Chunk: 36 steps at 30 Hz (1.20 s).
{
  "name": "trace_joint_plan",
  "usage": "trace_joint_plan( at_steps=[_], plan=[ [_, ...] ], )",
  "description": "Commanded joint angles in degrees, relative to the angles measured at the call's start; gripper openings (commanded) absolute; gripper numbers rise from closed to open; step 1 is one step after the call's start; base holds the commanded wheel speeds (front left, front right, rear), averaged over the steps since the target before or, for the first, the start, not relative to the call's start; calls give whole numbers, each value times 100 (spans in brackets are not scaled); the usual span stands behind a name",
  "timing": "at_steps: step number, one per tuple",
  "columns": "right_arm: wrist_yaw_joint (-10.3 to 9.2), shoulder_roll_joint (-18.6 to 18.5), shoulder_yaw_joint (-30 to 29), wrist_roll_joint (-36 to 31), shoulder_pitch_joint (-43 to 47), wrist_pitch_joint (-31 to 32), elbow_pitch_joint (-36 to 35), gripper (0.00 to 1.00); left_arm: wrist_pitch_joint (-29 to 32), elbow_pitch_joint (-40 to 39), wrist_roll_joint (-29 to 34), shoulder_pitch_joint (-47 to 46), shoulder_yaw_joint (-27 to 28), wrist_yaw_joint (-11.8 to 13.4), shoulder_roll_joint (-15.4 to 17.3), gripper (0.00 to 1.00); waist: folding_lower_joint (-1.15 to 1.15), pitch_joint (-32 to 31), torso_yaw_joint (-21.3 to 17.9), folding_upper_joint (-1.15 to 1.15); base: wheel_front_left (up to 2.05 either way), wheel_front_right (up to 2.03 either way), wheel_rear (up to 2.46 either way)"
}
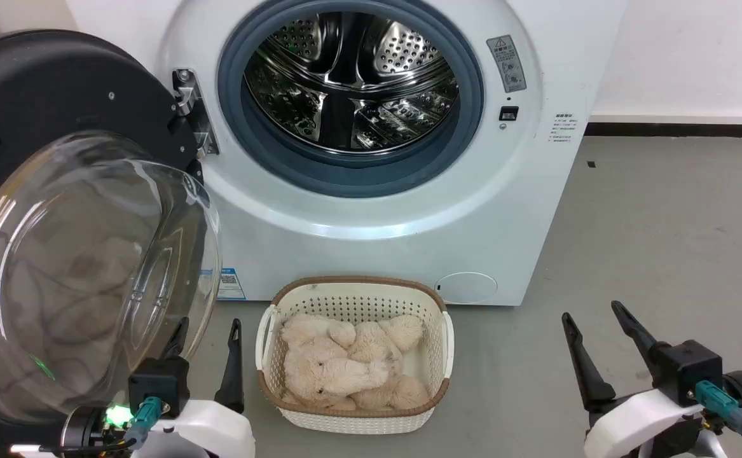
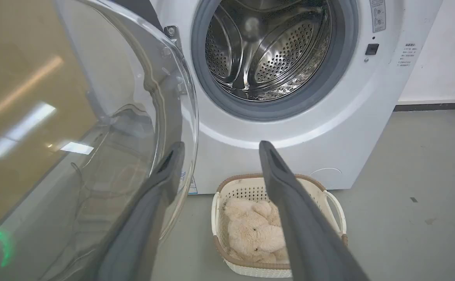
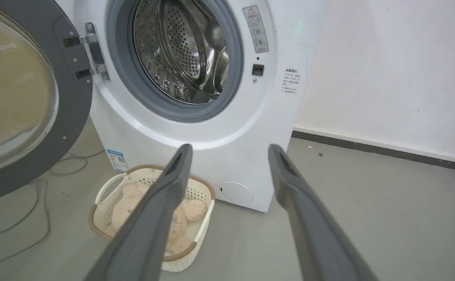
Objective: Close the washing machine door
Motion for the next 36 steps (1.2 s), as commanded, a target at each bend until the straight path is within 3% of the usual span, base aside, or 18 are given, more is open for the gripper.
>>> trace_joint_plan(
  at_steps=[1, 17, 36],
  plan=[
    [0, 1, 7, 38, 5, -51, 13, 100, -52, -1, -31, 5, -1, 4, 0, 100, 0, 2, 3, 0, 0, 0, 0],
    [1, 3, 92, 206, 36, -266, 50, 100, -267, -23, -151, 38, -23, 18, -1, 100, 0, 5, 215, 0, 0, 0, 0],
    [1, 5, 237, 417, 87, -492, 107, 100, -494, -36, -284, 102, -17, 31, -1, 100, 0, -29, 838, 0, 0, 0, 0]
  ],
)
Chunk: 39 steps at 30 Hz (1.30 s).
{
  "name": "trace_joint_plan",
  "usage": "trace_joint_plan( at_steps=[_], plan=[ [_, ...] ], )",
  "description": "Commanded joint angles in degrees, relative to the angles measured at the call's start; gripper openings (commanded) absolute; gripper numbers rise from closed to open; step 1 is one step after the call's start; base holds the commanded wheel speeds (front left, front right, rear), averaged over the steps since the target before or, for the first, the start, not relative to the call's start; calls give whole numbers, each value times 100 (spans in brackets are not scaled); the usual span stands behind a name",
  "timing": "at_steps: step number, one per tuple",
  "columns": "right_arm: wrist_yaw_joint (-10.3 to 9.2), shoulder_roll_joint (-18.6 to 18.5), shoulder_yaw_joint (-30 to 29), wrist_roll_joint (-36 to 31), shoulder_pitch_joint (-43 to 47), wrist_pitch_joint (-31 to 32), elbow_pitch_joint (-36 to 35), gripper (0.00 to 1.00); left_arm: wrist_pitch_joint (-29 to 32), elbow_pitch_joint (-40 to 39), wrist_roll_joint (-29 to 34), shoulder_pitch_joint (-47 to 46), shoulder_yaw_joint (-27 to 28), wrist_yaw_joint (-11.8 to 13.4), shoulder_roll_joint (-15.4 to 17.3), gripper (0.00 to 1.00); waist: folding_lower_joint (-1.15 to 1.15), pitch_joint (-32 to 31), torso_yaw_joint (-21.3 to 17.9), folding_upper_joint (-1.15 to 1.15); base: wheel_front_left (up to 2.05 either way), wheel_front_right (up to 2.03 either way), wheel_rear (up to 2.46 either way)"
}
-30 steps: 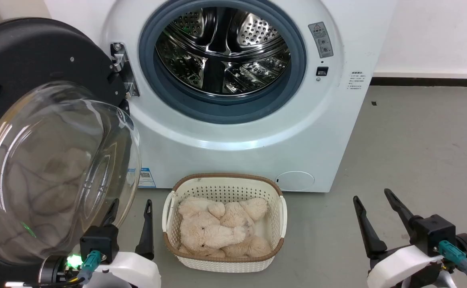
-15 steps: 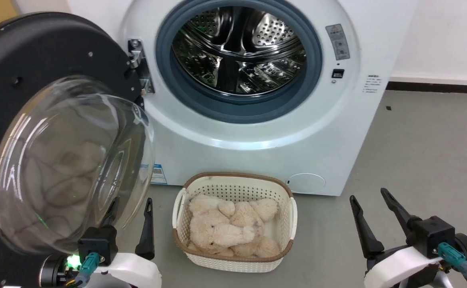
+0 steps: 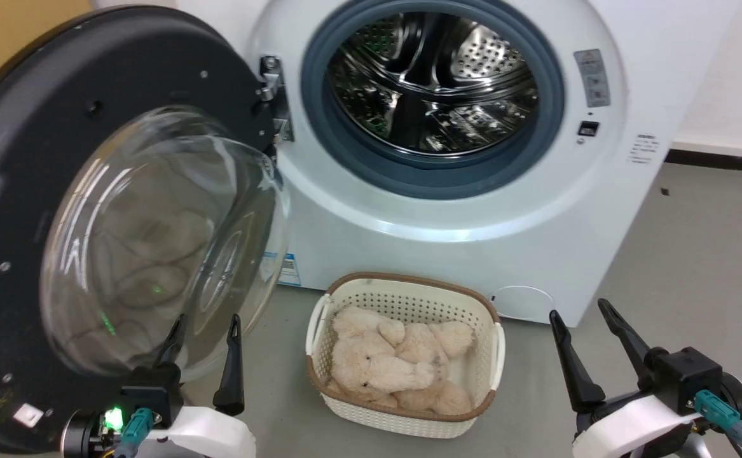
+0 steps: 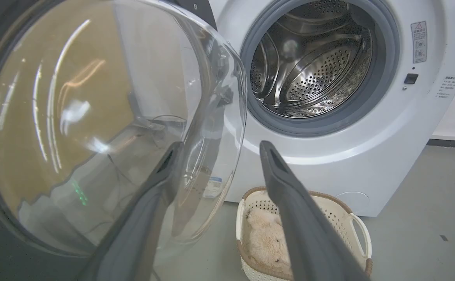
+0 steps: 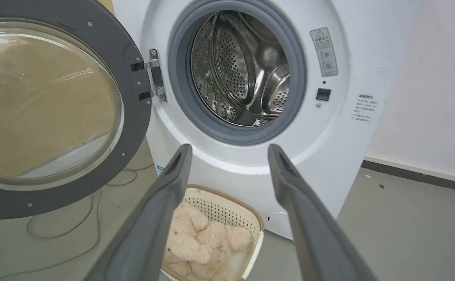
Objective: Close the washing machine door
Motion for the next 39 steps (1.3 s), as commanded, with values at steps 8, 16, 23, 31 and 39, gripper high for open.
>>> trace_joint_plan(
  at_steps=[8, 16, 23, 31, 39],
  plan=[
    [1, 6, 93, 114, 85, -148, 57, 100, -134, -34, -85, 92, 26, 26, -2, 100, 0, -19, 321, 0, 0, 0, 0],
    [2, 7, 215, 186, 55, -243, 112, 100, -230, -70, -169, 120, 16, 72, -2, 100, 0, 13, 552, 0, 0, 0, 0],
    [2, 8, 355, 229, -38, -327, 183, 100, -314, -152, -234, 166, 58, 133, -2, 100, 0, 49, 746, 0, 0, 0, 0],
    [2, 9, 612, 362, -204, -434, 332, 100, -421, -300, -312, 269, 155, 225, -2, 100, 0, 79, 996, 0, 0, 0, 0],
    [2, -53, 871, 513, -357, -529, 463, 100, -517, -430, -421, 351, 208, 325, -3, 100, 0, 132, 1217, 0, 0, 0, 0]
  ],
)
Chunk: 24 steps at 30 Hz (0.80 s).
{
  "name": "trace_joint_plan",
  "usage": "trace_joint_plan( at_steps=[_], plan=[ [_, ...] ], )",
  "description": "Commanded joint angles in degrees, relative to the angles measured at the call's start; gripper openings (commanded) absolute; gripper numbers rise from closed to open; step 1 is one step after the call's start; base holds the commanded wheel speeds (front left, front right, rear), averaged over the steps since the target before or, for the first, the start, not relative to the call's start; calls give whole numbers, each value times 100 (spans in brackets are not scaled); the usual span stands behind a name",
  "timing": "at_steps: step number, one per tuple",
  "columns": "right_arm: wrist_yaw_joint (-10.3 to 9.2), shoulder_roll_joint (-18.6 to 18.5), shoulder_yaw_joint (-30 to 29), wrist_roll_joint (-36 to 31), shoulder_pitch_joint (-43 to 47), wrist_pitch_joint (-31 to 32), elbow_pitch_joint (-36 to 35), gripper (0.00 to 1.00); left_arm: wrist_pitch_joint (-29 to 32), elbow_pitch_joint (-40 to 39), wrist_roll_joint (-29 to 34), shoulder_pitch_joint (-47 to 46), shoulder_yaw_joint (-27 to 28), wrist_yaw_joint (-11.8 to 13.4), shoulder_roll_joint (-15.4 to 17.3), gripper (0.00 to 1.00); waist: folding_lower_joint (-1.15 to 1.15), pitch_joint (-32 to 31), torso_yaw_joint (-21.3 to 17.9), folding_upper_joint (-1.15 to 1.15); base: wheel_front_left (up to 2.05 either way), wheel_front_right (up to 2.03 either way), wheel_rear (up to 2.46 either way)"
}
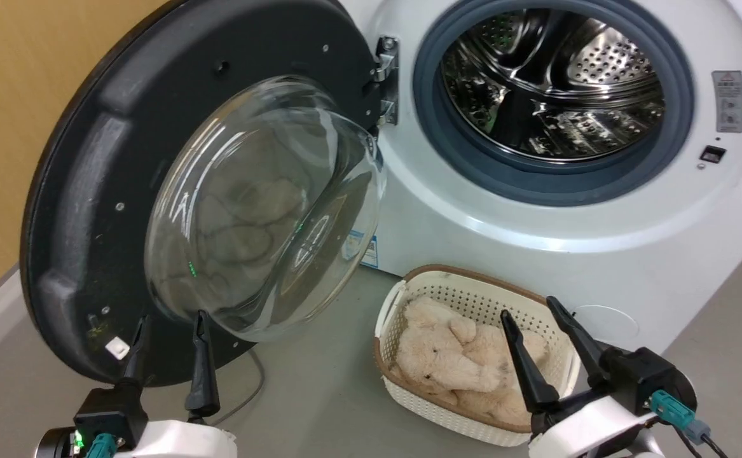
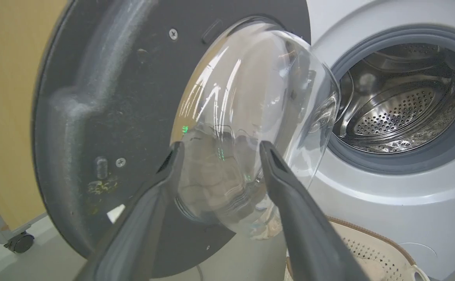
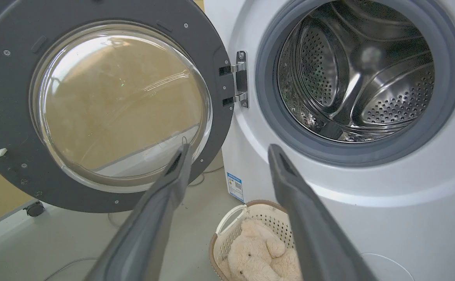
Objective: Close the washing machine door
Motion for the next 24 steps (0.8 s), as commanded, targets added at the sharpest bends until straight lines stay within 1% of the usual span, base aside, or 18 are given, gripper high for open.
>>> trace_joint_plan(
  at_steps=[1, 12, 24],
  plan=[
    [2, -43, 73, 78, -110, -62, 52, 100, -65, -55, -41, 101, 24, 40, -3, 100, 0, 23, 64, 0, 0, 0, 0],
    [3, -133, 354, 292, -285, -205, 190, 100, -209, -197, -154, 213, 18, 177, -3, 100, 0, 74, 377, 0, -3, -3, -3],
    [3, -148, 537, 445, -325, -348, 253, 100, -352, -284, -219, 276, 28, 239, -3, 100, 0, 107, 680, 0, 0, 0, 0]
  ],
)
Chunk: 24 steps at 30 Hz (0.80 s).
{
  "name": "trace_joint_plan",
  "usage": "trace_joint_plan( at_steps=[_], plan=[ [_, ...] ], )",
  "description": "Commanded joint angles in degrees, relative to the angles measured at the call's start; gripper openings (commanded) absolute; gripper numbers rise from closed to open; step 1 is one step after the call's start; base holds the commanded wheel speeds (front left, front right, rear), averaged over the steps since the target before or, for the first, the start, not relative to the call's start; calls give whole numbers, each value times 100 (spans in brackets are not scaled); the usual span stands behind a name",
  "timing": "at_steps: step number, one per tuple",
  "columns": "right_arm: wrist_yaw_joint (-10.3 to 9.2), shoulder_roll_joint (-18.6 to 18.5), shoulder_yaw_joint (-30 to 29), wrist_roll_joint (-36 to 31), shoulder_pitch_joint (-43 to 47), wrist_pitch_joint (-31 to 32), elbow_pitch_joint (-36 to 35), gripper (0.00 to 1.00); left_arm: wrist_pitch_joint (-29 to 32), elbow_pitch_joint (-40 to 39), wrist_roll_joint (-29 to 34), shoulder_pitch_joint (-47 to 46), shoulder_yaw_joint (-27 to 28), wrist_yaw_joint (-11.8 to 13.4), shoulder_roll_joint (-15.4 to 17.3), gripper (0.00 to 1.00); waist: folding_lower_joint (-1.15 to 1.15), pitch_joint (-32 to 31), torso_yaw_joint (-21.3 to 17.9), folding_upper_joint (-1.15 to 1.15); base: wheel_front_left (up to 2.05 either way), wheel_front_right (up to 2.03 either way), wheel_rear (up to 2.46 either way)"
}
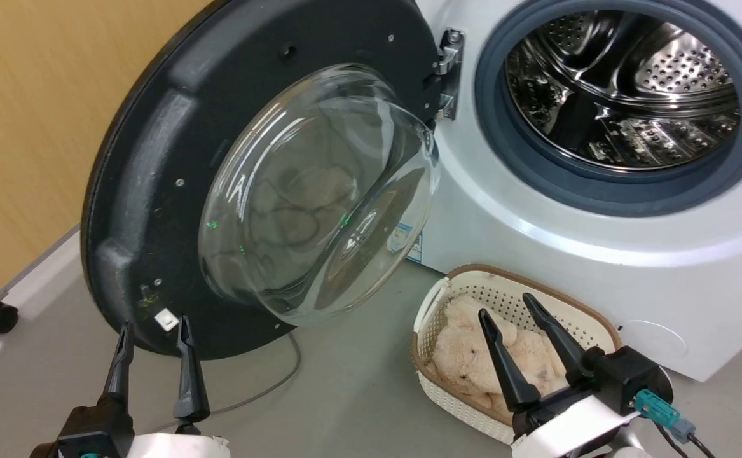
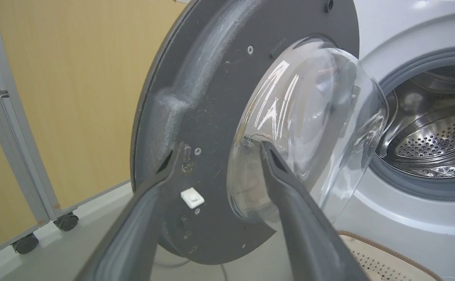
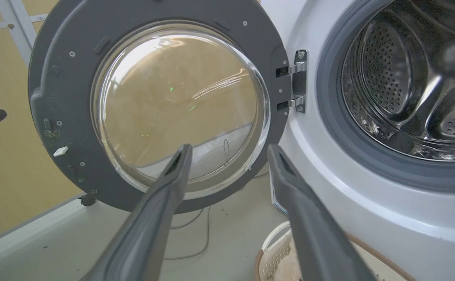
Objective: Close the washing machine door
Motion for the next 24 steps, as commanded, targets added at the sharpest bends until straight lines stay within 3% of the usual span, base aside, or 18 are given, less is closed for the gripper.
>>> trace_joint_plan(
  at_steps=[1, 24],
  plan=[
    [3, -33, 61, 71, -107, -61, 38, 100, -66, -44, -46, 70, 15, 32, -3, 100, 0, 10, 63, 0, 0, 0, 0],
    [3, -34, 361, 255, -187, -272, 189, 100, -278, -130, -160, 141, 133, 45, -4, 100, 0, -43, 461, 0, 0, 0, 0]
  ],
)
